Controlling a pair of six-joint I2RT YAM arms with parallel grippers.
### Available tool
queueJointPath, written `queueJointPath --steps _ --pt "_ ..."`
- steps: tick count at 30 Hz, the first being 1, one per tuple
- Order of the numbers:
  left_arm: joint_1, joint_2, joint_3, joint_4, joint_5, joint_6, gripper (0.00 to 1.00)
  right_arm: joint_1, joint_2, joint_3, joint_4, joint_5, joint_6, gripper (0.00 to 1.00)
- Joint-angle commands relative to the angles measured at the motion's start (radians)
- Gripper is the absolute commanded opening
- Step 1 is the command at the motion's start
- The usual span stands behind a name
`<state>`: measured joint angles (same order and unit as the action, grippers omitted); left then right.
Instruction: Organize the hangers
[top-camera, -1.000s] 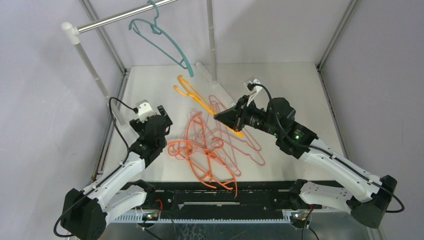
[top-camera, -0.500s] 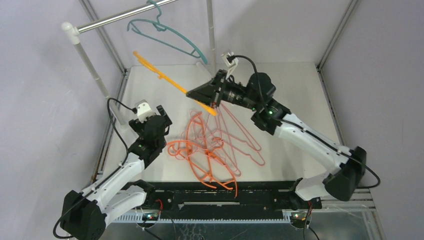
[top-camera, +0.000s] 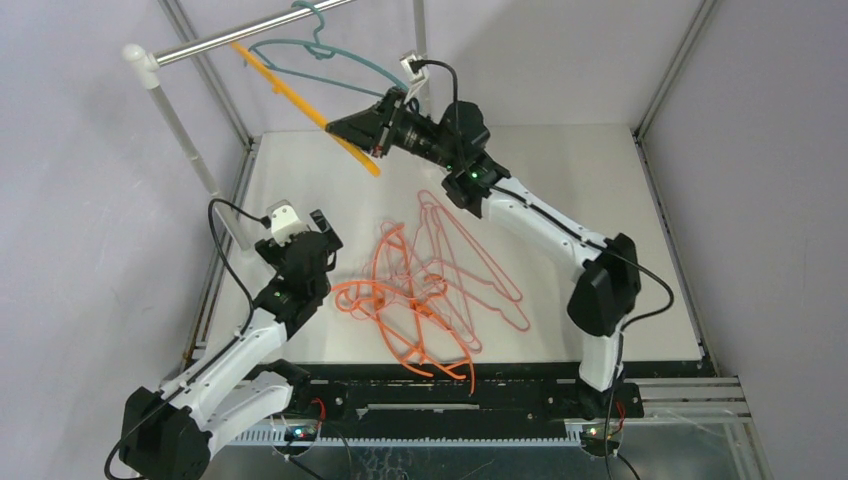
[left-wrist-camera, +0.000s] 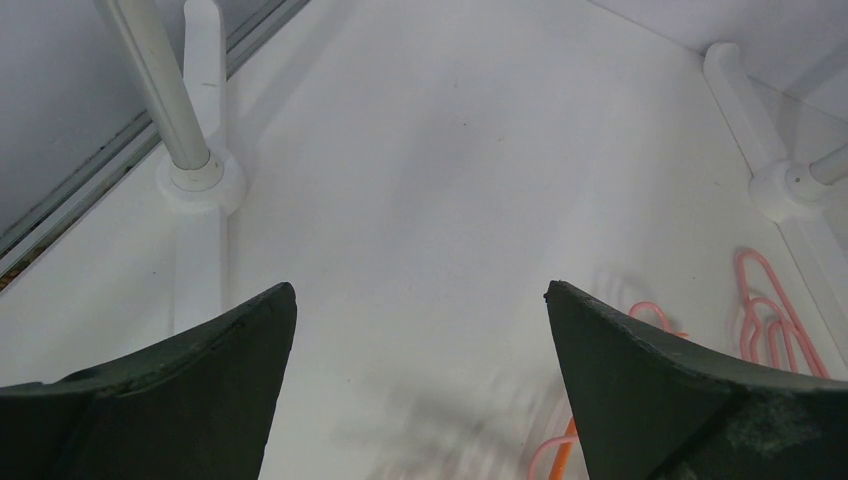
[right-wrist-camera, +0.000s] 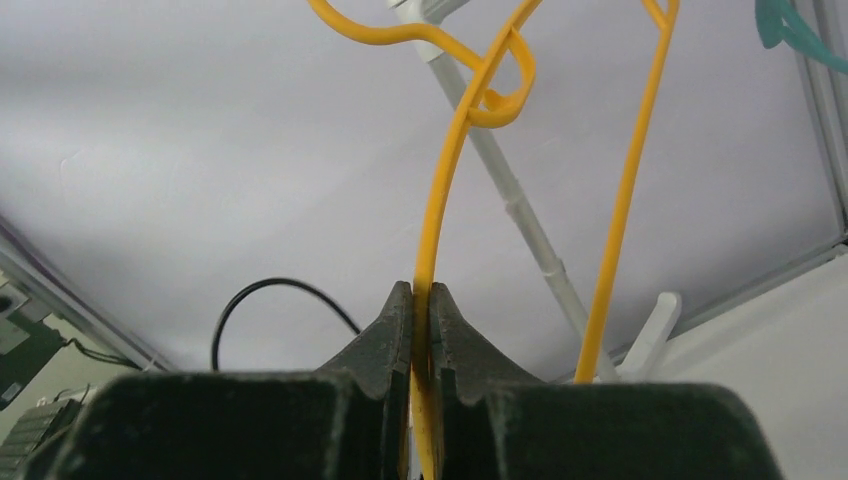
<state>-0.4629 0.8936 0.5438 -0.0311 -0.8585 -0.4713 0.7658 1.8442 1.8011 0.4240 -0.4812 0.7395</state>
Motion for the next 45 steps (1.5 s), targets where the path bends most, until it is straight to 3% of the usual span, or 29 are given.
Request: queueJointPath --steps 1,14,23,29,34,36,37,40,45 --pt "-0.005 -0.026 -0.014 0.023 -0.003 -0.012 1.00 -0.024 0.082 0.157 0.114 0.004 0.046 0.00" --pt "-0.005 -0.030 -0.018 0.026 0.026 -0.024 0.99 -0.046 0.399 0.530 0.108 0.087 0.103 0.00" --pt "-0.005 -0.024 -0.016 0.031 0.041 -0.029 0.99 -0.054 0.453 0.535 0.091 0.177 0.097 0.00" --pt "-0.005 -0.021 -0.015 0.031 0.032 -0.021 0.99 -0.065 0.414 0.446 0.130 0.206 0.107 0.01" --pt "-0.006 -0.020 -0.015 0.031 0.027 -0.018 0.99 -0.072 0.351 0.350 0.157 0.185 0.108 0.36" --pt "-0.006 -0.018 -0.013 0.030 0.026 -0.015 1.00 -0.070 0.289 0.277 0.155 0.204 0.083 0.67" --pt "-0.005 -0.019 -0.012 0.028 0.025 -0.015 0.99 -0.068 0.260 0.236 0.154 0.224 0.067 0.74" --pt "-0.006 -0.024 -0.013 0.027 0.021 -0.015 0.99 -0.061 0.168 0.114 0.161 0.263 0.019 0.84" --pt "-0.005 -0.026 -0.014 0.027 0.020 -0.014 0.99 -0.043 0.020 -0.069 0.163 0.289 -0.058 0.90"
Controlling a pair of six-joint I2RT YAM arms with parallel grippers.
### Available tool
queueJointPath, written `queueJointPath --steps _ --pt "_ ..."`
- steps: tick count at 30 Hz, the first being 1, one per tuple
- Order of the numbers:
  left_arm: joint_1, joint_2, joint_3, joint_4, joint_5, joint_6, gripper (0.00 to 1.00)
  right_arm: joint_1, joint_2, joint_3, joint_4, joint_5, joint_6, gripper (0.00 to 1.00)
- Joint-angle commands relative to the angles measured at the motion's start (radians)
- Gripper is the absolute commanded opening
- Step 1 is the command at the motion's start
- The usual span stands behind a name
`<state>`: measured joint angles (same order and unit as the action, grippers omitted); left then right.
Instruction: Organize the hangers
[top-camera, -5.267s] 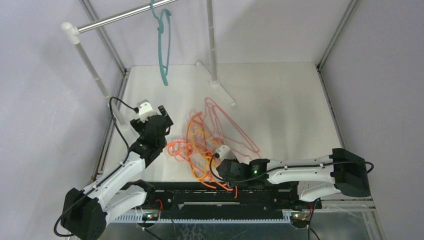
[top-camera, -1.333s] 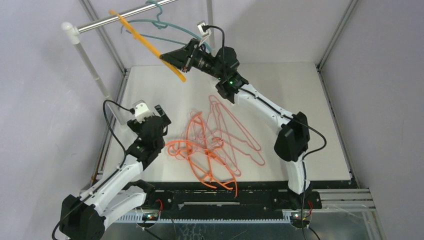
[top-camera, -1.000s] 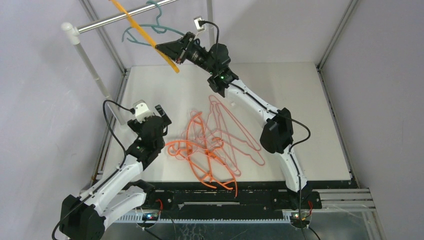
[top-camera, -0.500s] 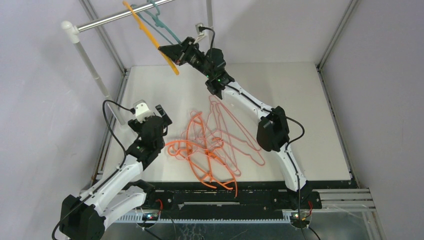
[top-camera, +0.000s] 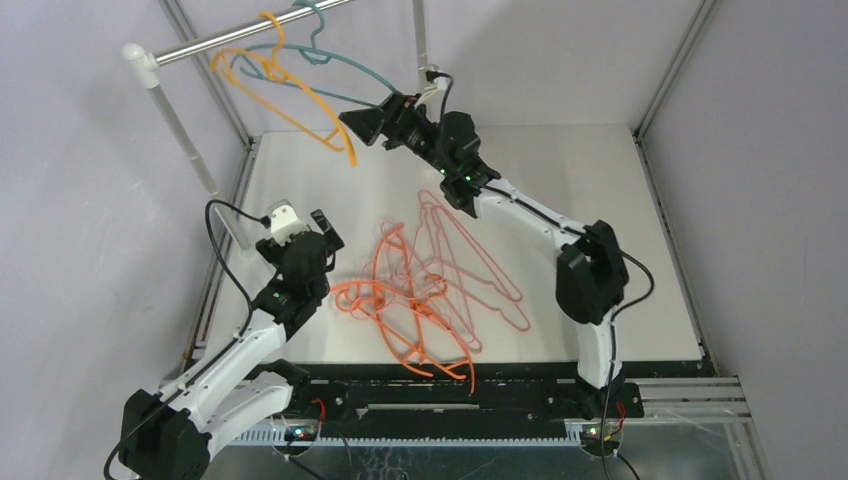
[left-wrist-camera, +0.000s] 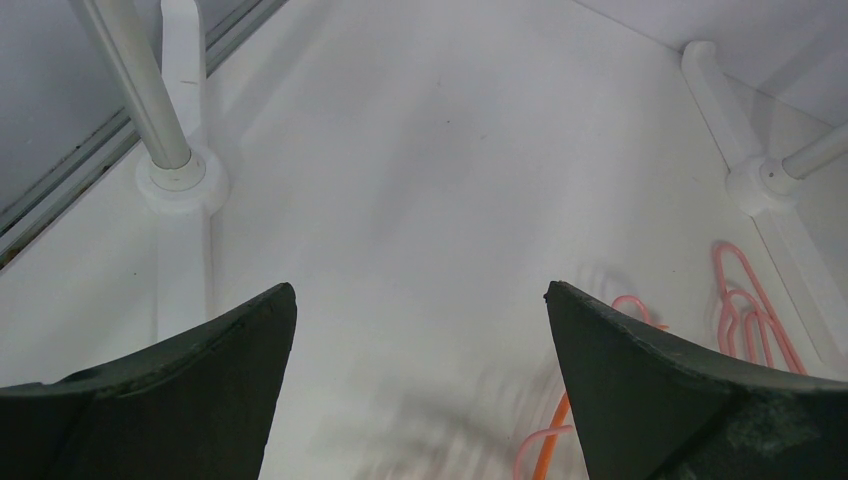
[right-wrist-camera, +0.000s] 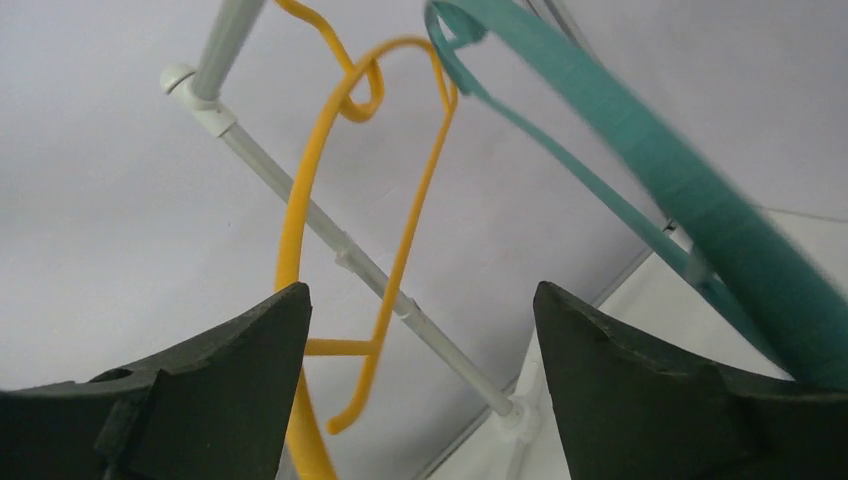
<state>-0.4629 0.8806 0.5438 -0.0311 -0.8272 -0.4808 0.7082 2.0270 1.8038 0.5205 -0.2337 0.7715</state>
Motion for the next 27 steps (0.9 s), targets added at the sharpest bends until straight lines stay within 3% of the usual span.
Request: queueJointPath --steps 1,13,19,24,27 --pt "-0.005 -0.013 -0.015 0.026 -0.013 -0.004 0.99 0.020 -0.195 -0.110 0.064 0.055 -0.109 0.90" --pt "-0.005 -0.011 -0.015 0.024 -0.013 -0.001 1.00 0.152 -0.551 -0.412 -0.167 0.427 -0.473 0.95" --pt "-0.005 -0.001 -0.012 0.025 -0.019 0.001 0.99 0.152 -0.610 -0.437 -0.223 0.380 -0.523 0.97" --pt "-0.005 0.006 -0.012 0.025 -0.024 0.002 1.00 0.178 -0.553 -0.285 -0.405 0.336 -0.599 0.91" --pt "-0.005 0.008 -0.009 0.025 -0.021 0.001 0.99 0.191 -0.506 -0.179 -0.485 0.309 -0.629 0.75"
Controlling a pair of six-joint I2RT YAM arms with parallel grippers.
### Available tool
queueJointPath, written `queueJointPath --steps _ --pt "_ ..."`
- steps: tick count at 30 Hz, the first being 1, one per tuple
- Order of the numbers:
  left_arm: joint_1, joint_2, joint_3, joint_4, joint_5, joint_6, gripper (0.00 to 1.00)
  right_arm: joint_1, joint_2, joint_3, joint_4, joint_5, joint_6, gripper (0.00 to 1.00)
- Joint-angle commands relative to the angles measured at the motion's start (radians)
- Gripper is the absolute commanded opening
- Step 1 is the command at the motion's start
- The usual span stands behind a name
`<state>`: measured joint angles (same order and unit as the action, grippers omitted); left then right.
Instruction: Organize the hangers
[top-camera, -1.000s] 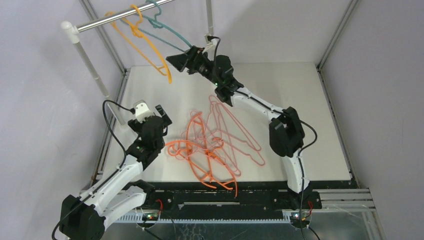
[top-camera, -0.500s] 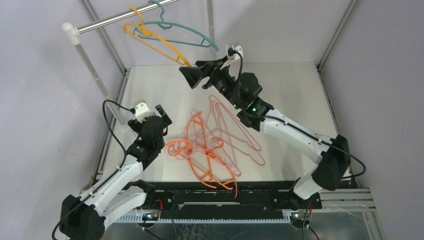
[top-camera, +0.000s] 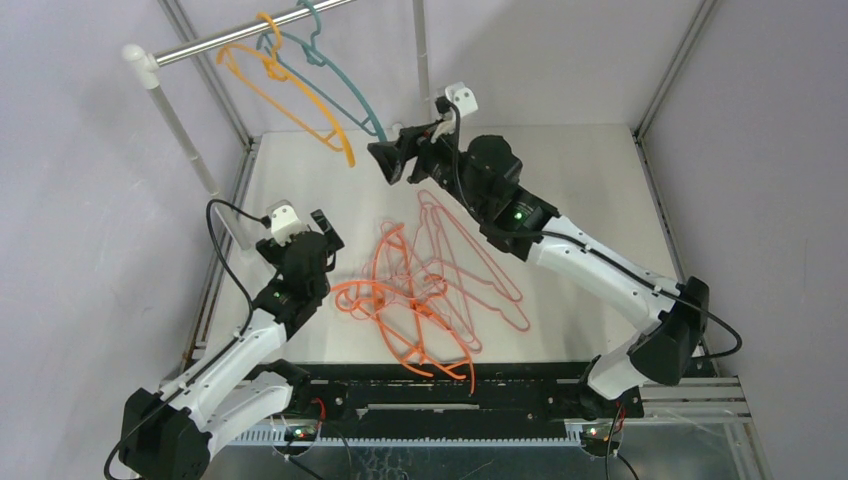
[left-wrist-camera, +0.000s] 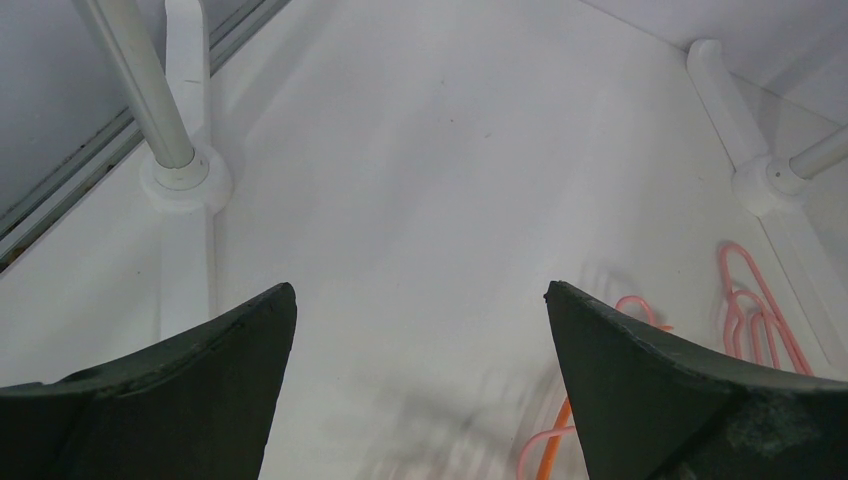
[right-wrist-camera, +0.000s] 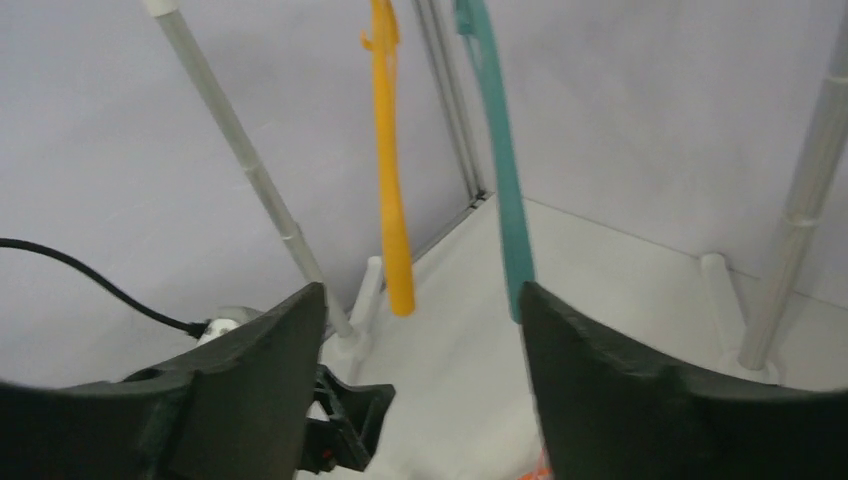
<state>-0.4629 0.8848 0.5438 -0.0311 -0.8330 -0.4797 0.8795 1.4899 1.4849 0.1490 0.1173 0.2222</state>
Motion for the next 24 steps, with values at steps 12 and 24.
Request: queueJointPath --steps 12,24 --pt "-0.005 0.032 -0.006 0.059 -0.029 0.000 0.93 0.026 0.112 0.319 -0.195 -0.115 -0.104 0.00" --pt "-0.006 0.029 0.001 0.031 -0.030 -0.049 0.93 -0.133 0.081 0.300 -0.211 -0.222 -0.040 0.26"
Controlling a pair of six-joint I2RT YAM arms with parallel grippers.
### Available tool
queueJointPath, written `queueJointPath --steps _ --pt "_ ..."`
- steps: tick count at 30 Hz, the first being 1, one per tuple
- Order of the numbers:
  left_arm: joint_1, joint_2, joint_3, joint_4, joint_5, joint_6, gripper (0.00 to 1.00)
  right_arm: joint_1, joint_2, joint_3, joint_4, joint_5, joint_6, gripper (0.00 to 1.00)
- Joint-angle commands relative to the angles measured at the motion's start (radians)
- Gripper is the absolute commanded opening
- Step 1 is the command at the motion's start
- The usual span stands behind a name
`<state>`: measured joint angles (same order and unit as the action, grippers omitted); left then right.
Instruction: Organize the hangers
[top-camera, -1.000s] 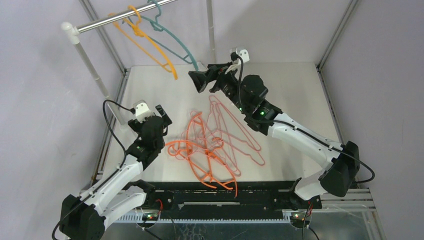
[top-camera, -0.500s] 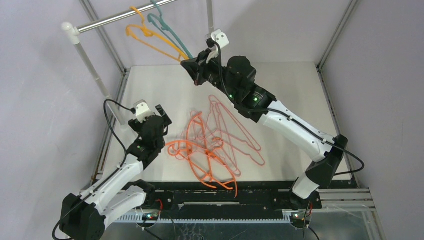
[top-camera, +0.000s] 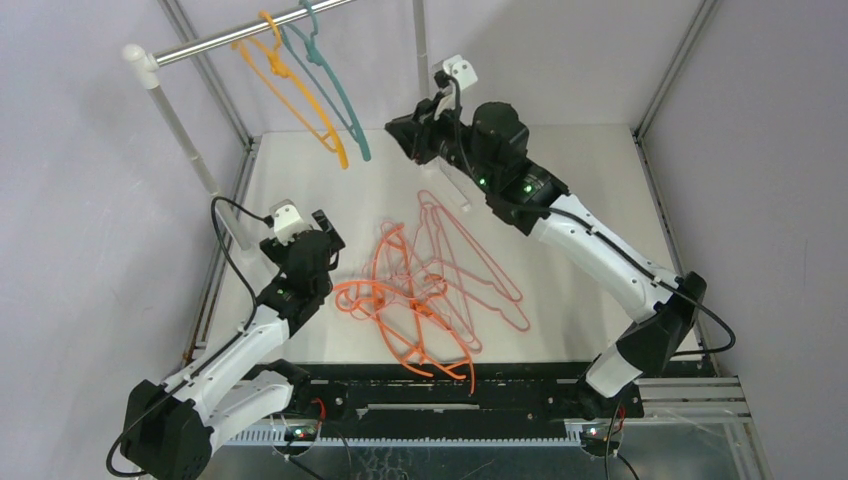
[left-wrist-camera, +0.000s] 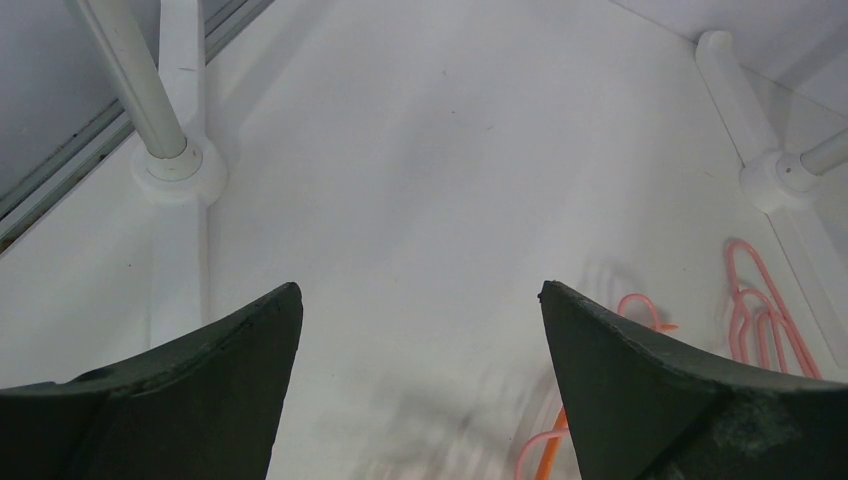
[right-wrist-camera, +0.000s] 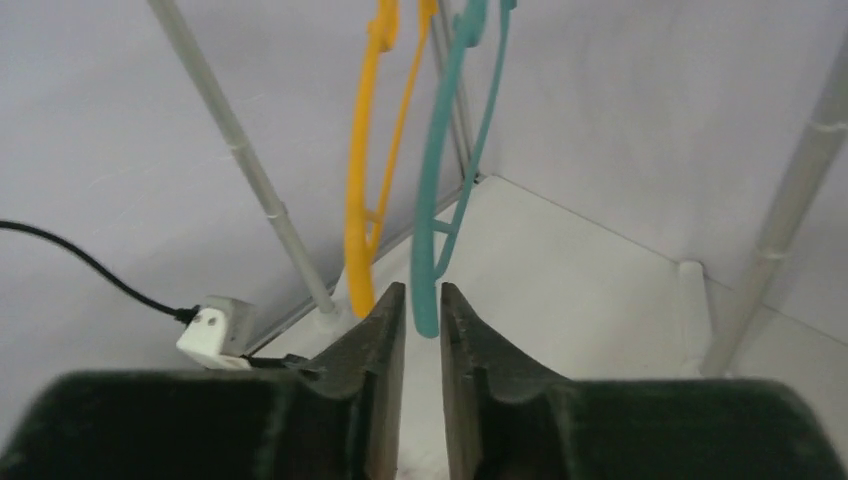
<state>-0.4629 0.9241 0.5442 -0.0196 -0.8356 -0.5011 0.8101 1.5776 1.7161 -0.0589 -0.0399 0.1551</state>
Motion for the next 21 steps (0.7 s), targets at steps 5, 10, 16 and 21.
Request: queueJointPath --steps 5,10,16,21 --pt "-0.007 0.005 -0.042 0.033 -0.055 -0.015 0.93 -0.126 0.154 0.329 -0.079 -0.116 0.046 0.53" --pt "-0.008 -0.015 -0.013 0.035 -0.022 0.009 0.93 -0.147 0.351 0.606 -0.160 -0.125 0.063 0.70" --pt "-0.010 -0.017 -0.024 0.044 -0.025 0.018 0.92 -0.159 0.471 0.639 -0.045 -0.100 0.107 0.84" --pt "-0.010 -0.016 -0.028 0.060 0.009 0.018 0.92 -0.159 0.548 0.642 0.069 -0.112 0.169 0.84"
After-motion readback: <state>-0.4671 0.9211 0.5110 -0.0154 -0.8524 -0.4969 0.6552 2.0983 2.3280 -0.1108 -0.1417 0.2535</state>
